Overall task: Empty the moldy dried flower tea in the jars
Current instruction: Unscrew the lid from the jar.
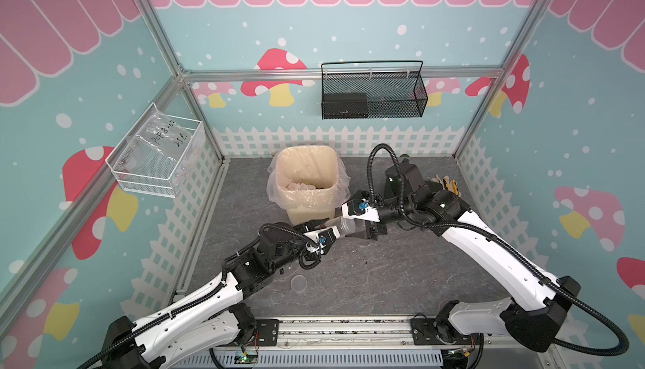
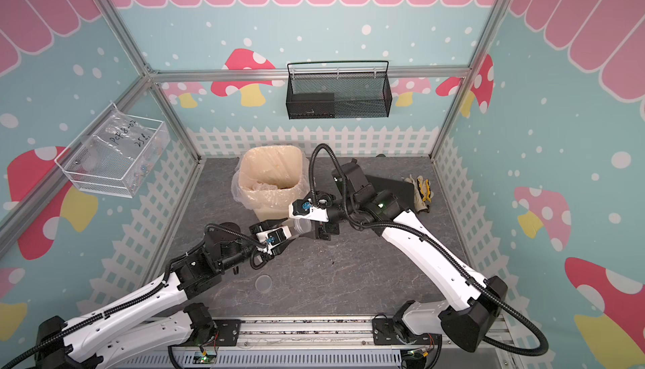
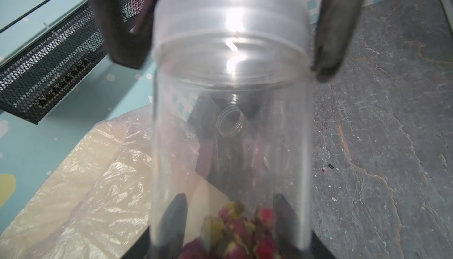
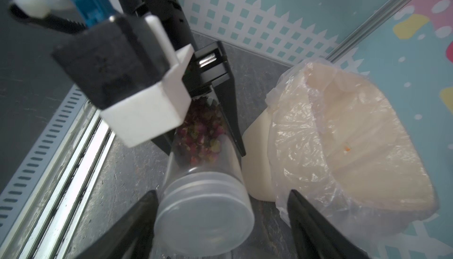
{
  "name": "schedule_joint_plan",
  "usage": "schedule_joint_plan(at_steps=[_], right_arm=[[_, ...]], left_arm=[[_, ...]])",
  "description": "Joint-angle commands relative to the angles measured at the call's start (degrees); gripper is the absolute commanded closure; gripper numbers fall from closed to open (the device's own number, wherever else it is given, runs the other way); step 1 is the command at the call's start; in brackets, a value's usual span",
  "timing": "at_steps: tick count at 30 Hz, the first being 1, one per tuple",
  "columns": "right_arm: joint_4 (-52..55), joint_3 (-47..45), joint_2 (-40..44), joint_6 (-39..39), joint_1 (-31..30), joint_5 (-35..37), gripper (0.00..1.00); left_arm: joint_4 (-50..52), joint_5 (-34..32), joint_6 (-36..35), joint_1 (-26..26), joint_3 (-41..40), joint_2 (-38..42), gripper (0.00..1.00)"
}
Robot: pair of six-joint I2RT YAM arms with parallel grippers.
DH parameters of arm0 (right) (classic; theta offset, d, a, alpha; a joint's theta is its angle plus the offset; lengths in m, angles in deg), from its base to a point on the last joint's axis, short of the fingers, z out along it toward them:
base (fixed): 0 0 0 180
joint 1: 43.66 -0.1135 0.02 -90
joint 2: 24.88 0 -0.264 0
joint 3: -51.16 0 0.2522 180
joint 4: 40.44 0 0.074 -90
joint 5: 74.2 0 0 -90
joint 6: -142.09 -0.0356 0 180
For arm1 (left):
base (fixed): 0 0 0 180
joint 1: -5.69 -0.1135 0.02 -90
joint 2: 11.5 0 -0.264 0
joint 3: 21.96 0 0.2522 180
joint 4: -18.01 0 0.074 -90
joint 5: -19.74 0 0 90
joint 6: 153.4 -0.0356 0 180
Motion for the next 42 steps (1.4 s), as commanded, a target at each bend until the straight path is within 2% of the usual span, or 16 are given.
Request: schedule_joint_plan(at_steps=[1, 4, 7, 9, 12, 16, 19, 22, 30, 33, 42], right_arm=[[-6.6, -2.7, 5.0, -5.3, -0.1, -3.7, 0.07], [-10.3, -6.3, 9.2, -11.6, -0.1, -6.2, 0.06], [-17.1, -10.6, 14.1, -24.7, -0.1, -6.8, 0.06], [-20.7, -11.5, 15.7, -37.4, -0.1, -4.3, 0.08], [-18.6, -9.8, 14.4, -53.8, -0.1, 1.4, 0.12], [-10.6, -7.8, 11.4, -66.1, -0.1, 9.4, 0.14], [-8.4, -8.7, 10.9, -69.2, -0.1, 9.9, 0.14], [-8.8, -9.7, 10.4, -70.3, -0.1, 7.3, 0.14], [-10.2, -9.8, 7.3, -70.4, -0.1, 2.1, 0.19], [-10.0, -10.0, 6.5, -69.9, -0.1, 1.0, 0.24], [-10.2, -10.3, 5.3, -67.2, -0.2, -2.7, 0.49]], left_arm=[[-0.9, 2.0, -0.1, 0.5, 0.3, 0.4, 1.0], [-1.2, 1.7, -0.2, 0.5, 0.2, 0.3, 1.0], [-1.6, 1.2, -0.3, 0.5, 0.0, 0.3, 1.0], [-2.1, 0.3, -0.6, 0.5, -0.2, 0.4, 1.0], [-3.3, -1.3, -1.2, 0.5, -0.4, 0.4, 1.0], [-5.2, -2.6, -1.7, 0.5, -1.0, 0.7, 1.0], [-5.0, -2.5, -2.0, 0.5, -0.7, 0.6, 1.0], [-5.0, -2.6, -2.4, 0.5, -0.5, 0.5, 1.0], [-4.8, -2.6, -2.9, 0.5, -0.2, -0.1, 1.0], [-4.7, -2.6, -2.9, 0.5, -0.4, 0.1, 1.0], [-4.1, -2.8, -3.2, 0.5, -0.5, 0.5, 1.0]])
